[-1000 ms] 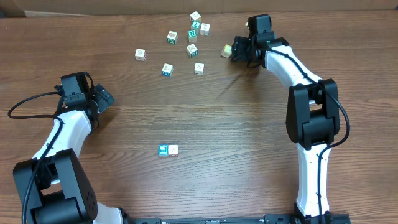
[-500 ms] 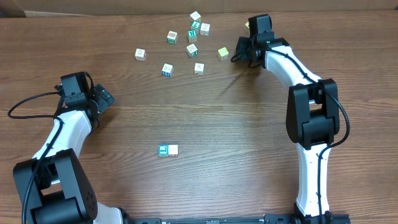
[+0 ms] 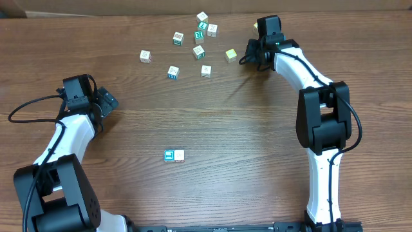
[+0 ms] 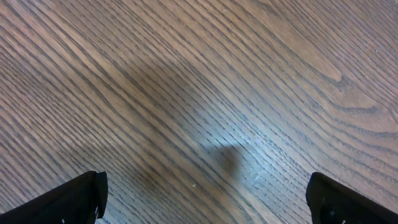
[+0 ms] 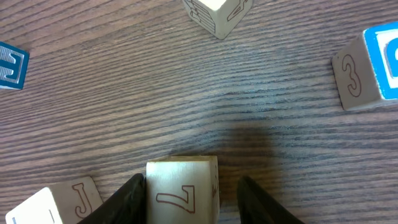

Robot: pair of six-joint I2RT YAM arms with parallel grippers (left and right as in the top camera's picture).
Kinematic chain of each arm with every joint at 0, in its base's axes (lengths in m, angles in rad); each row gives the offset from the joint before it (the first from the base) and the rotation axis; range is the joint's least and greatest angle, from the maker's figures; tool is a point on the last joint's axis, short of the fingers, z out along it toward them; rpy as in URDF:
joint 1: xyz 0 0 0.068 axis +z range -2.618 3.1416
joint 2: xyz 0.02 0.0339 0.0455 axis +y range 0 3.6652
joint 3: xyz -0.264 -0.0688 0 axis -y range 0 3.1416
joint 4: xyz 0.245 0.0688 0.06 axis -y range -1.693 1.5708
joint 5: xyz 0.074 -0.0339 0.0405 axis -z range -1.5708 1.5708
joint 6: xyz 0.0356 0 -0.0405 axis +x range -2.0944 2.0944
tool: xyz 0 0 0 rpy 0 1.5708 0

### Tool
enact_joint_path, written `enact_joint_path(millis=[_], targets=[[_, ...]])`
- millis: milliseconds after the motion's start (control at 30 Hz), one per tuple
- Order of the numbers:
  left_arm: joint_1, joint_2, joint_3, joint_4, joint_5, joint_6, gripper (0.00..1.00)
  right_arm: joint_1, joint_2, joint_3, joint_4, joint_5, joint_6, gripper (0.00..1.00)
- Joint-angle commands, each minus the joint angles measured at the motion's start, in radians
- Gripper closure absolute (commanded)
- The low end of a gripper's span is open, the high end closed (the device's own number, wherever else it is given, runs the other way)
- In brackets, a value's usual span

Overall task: Form a horizontal line
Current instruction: 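Lower and close the right gripper on the number-7 block, then carry the held block down toward the two placed blocks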

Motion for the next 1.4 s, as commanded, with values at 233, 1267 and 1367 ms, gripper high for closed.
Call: enact_joint_path(millis=[233, 1267, 1367], targets=[[-0.001, -0.005, 0.013, 0.001, -0.013, 0.003, 0.01, -0.005, -0.001, 0.045, 0.006, 0.01, -0.006, 0.67], [-0.001, -0.005, 0.013, 0.001, -0.013, 0.004, 0.01, 0.054, -0.508, 0.033, -0.602, -0.187, -0.005, 0.81], [-0.001, -0.005, 0.013, 0.001, -0.013, 0.004, 0.0, 0.126, -0.504, -0.022, -0.679, -0.186, -0.005, 0.81]])
